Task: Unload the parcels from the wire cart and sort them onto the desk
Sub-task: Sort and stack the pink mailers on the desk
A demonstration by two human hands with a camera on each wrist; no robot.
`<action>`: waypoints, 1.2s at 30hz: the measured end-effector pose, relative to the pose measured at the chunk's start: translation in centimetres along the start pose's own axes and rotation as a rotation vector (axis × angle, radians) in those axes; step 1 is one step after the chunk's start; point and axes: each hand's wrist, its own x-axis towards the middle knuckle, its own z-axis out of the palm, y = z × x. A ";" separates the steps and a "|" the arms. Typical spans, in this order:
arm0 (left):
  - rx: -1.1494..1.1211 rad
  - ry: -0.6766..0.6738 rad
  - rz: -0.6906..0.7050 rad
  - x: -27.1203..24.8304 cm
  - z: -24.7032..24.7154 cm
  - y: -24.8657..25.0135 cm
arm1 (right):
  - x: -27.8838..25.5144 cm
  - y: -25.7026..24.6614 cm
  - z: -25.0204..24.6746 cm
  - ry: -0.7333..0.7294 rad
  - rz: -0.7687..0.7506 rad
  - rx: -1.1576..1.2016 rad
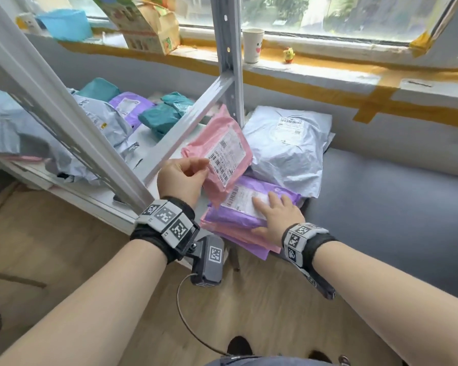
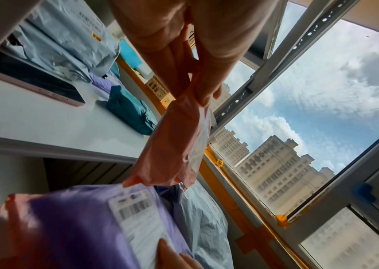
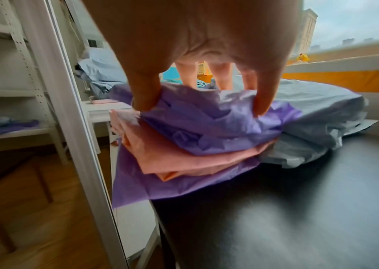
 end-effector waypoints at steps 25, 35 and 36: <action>0.303 -0.379 0.130 2.2 2.7 0.3 | -0.8 5.3 -4.1 0.235 0.418 1.086; 0.971 -0.731 0.165 -1.2 4.9 -3.9 | -1.5 2.4 -0.8 0.181 0.457 0.955; 0.991 -0.701 0.231 -1.2 5.0 -4.0 | -1.7 2.3 -1.1 0.138 0.440 0.963</action>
